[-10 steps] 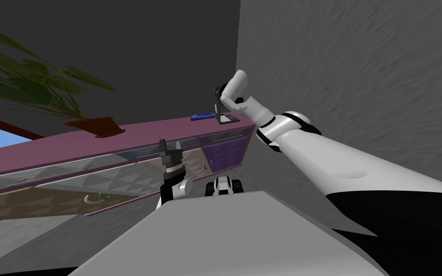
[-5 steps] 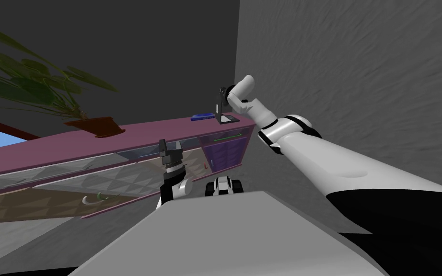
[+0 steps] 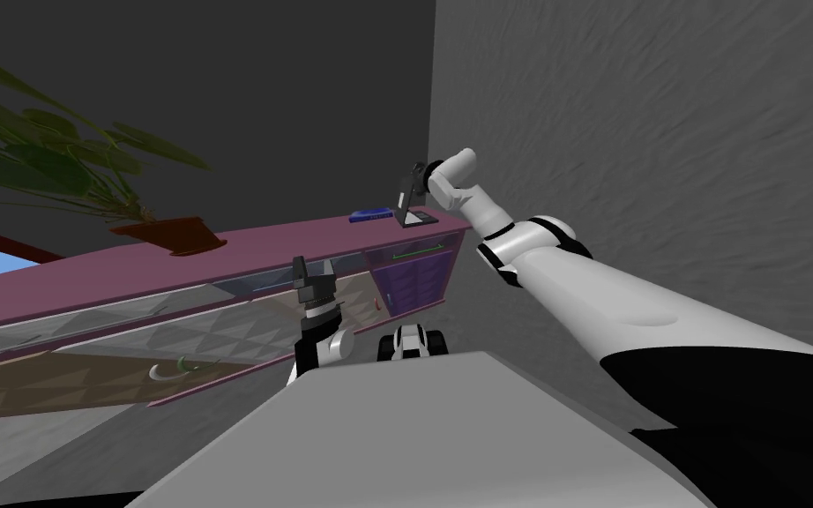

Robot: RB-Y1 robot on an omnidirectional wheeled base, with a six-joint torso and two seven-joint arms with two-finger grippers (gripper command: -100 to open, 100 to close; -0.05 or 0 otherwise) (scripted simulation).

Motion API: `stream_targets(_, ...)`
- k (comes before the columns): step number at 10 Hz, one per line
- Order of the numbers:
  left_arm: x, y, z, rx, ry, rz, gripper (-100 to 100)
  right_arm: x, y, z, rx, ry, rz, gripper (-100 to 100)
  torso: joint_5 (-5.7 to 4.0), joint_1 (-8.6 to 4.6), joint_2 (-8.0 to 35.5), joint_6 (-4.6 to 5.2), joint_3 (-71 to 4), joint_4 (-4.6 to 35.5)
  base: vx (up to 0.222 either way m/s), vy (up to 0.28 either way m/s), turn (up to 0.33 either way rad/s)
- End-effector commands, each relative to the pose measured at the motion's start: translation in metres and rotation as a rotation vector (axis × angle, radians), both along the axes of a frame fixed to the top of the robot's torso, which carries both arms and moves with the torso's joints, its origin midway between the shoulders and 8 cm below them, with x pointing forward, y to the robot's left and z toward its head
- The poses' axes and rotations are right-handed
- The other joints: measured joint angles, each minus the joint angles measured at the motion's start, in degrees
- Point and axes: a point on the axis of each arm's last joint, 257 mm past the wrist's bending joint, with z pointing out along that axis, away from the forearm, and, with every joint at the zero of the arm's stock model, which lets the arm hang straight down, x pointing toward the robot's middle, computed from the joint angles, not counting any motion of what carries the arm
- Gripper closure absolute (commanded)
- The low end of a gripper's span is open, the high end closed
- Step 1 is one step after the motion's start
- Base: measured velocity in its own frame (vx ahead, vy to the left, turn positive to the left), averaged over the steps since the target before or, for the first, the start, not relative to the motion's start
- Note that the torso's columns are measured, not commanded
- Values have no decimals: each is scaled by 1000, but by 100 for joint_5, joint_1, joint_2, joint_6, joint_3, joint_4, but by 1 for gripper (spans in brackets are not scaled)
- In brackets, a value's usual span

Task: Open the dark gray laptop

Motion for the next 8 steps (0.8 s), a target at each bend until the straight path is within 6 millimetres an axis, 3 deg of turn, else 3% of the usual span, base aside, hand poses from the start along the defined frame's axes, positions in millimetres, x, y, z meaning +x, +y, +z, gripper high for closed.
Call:
stream_targets(1,0,0,0,0,0,0,0,11,-20,-15,116,36,16,100,0,7,-2,3,-2,-6,-12,22,-39)
stream_targets(4,0,0,0,0,0,0,0,18,-35,-25,196,56,22,100,7,19,-2,-8,-1,-11,-13,18,-20)
stream_targets(8,0,0,0,0,0,0,0,30,-70,-43,363,84,22,100,3,9,-12,0,-10,-4,-13,16,-11)
